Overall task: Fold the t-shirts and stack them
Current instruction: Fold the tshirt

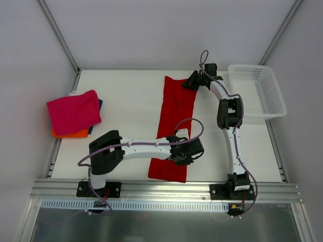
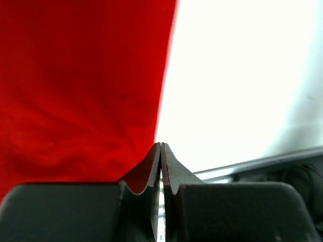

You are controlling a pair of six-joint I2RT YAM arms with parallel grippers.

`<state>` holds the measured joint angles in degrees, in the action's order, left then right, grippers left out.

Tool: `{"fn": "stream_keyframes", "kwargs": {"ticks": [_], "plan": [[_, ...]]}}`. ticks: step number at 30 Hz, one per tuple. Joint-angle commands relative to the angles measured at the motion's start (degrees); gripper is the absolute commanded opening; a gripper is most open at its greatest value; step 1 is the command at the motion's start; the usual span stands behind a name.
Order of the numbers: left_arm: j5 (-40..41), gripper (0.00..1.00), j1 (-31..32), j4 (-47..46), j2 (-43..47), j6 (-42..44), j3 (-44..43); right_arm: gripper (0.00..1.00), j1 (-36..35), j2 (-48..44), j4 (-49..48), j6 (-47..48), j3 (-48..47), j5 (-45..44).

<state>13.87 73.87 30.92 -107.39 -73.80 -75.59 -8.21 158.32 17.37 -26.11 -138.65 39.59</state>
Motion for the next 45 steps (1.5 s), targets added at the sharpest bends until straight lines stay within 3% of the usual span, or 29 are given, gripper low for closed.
{"fn": "stream_keyframes", "kwargs": {"ticks": [1,4,6,12,15,18,19,21,23,25,27,28,29,31,32,33,36,41,45], "plan": [[1.4,0.00,1.1,1.1,-1.1,4.2,-4.8,0.14,-2.2,2.0,-5.3,-3.5,-2.4,4.5],[3.3,0.00,1.5,1.2,-0.8,5.4,-5.6,0.15,-2.8,1.9,-6.7,-3.1,-2.4,5.8],[7.8,0.00,1.5,1.4,0.6,7.3,-4.5,0.22,-2.9,0.7,-8.7,-2.1,-1.0,6.4],[22.1,0.00,-2.5,2.5,13.9,15.7,1.4,0.62,-1.6,-16.3,-9.8,9.8,9.2,-1.9],[25.9,0.16,-7.0,2.6,21.6,20.1,6.0,0.67,0.4,-26.3,-7.6,14.1,11.2,-6.4],[28.9,0.24,-10.1,2.5,29.1,23.3,10.8,0.70,2.3,-34.9,-4.2,17.1,11.8,-8.7],[28.5,0.36,-10.8,2.4,32.0,23.8,11.8,0.71,2.6,-37.0,-2.6,18.4,13.7,-9.7],[27.5,0.46,-11.6,2.3,35.2,24.7,14.1,0.72,2.8,-42.7,0.3,19.8,17.0,-12.9],[26.8,0.49,-11.6,2.2,36.3,25.3,15.6,0.72,2.3,-46.0,2.6,21.5,20.5,-13.7],[27.3,0.43,-12.0,1.7,36.2,26.9,15.7,0.72,1.7,-51.0,1.6,22.1,29.0,-14.9],[24.7,0.31,-14.6,-0.8,35.0,30.4,15.1,0.71,0.9,-53.9,0.0,22.2,35.3,-17.5],[22.4,0.18,-16.1,-2.9,34.5,35.2,14.9,0.70,0.1,-55.9,-1.4,22.4,40.8,-18.1],[15.5,0.11,-18.0,-7.1,34.0,36.9,14.6,0.70,-0.3,-56.6,-1.6,22.3,42.9,-18.9],[9.9,0.00,-24.2,-10.0,32.3,38.9,13.8,0.62,-1.5,-57.3,-1.6,22.9,47.6,-21.0],[5.9,0.00,-26.3,-11.7,30.3,39.3,13.3,0.58,-2.6,-57.3,-1.8,23.1,49.0,-22.3],[4.3,0.00,-30.0,-12.4,29.1,39.5,12.6,0.42,-3.3,-57.3,-2.2,23.1,50.3,-23.0],[-1.0,0.00,-33.8,-13.2,22.0,41.4,7.8,0.16,-5.4,-55.5,-2.9,22.9,53.1,-24.6],[-6.5,0.00,-37.1,-13.3,9.7,43.1,1.2,0.14,-6.8,-47.8,-3.0,21.1,51.8,-26.8],[-7.5,0.00,-37.2,-13.7,6.6,41.9,1.5,0.14,-7.1,-43.5,-3.7,20.3,50.3,-27.6]]}}
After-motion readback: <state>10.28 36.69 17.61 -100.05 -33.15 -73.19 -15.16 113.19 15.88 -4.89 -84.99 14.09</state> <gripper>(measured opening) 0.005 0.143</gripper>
